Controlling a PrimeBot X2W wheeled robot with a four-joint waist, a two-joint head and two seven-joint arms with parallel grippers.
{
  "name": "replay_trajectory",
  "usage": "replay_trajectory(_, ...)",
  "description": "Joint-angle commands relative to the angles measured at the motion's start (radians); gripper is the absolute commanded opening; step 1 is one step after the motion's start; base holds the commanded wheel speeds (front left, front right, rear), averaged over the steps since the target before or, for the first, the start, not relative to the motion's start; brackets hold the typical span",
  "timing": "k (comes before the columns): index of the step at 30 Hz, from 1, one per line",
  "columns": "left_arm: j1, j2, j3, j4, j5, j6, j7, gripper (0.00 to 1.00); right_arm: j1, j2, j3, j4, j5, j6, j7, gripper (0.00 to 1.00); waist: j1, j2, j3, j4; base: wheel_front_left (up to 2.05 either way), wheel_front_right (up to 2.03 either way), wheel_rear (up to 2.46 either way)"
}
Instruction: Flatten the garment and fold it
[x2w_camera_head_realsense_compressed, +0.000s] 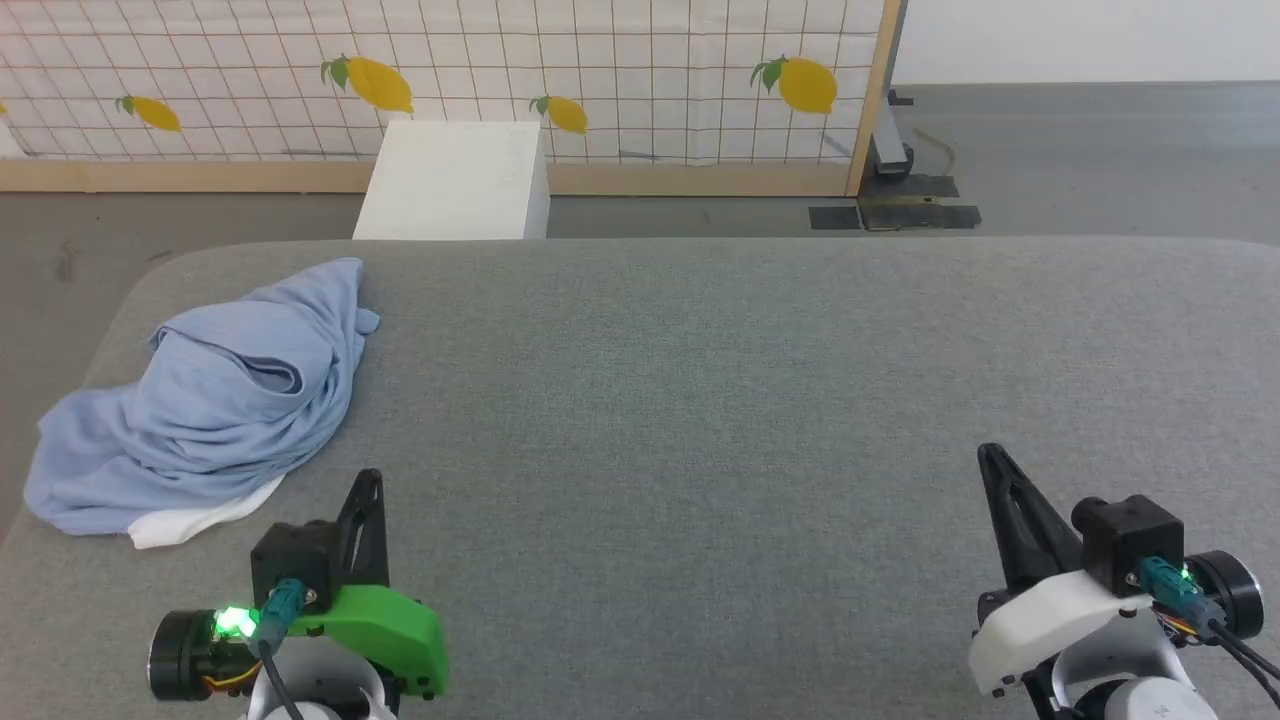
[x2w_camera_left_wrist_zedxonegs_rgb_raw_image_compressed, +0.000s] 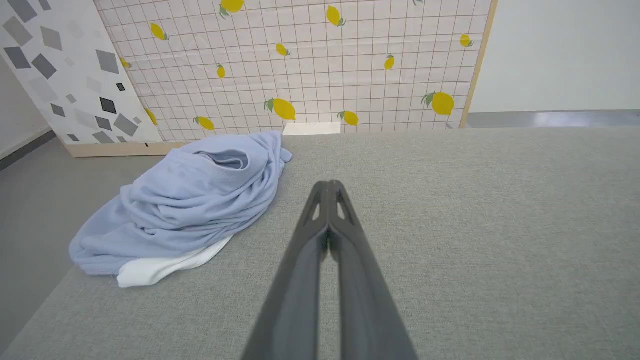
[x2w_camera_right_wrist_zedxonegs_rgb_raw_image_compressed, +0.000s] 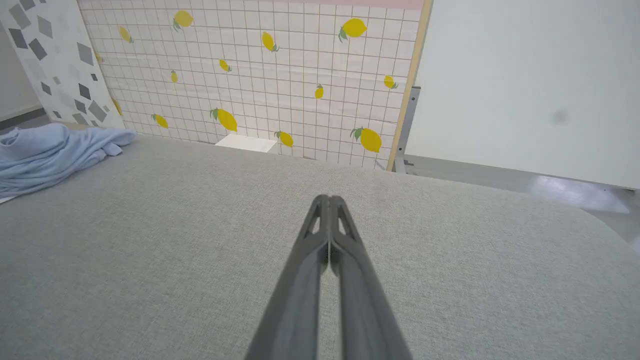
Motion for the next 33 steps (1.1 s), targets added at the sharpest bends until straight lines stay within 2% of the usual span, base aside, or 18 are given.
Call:
replay_trajectory(1,-0.016,-0.005,0.003,0.003,0.010,-0.001,0.001,0.00,-0.015,0.002,0.001,-0.005,-0.006,-0.002,0.000,0.00,0.0000,-0.0001,0.000,0.000,0.00,0.00,0.00)
replay_trajectory(10,-0.016,-0.005,0.003,0.003,0.010,-0.001,0.001,0.00,-0.015,0.002,0.001,-0.005,-0.006,-0.002,0.000,0.00,0.0000,-0.0001,0.000,0.000,0.00,0.00,0.00)
replay_trajectory(11,0.000,0.000,0.000,0.000,0.000,0.000,0.000,1.00,0.000,0.000,0.000,0.000,0.000,0.000,0.000,1.00,0.0000,-0.0001,0.000,0.000,0.00,0.00,0.00)
replay_trajectory(33,0.015,-0.001,-0.001,-0.014,-0.041,0.002,-0.040,1.00,-0.003,0.000,-0.041,0.024,0.070,0.000,-0.040,1.00,0.0000,-0.0001,0.000,0.001,0.00,0.00,0.00)
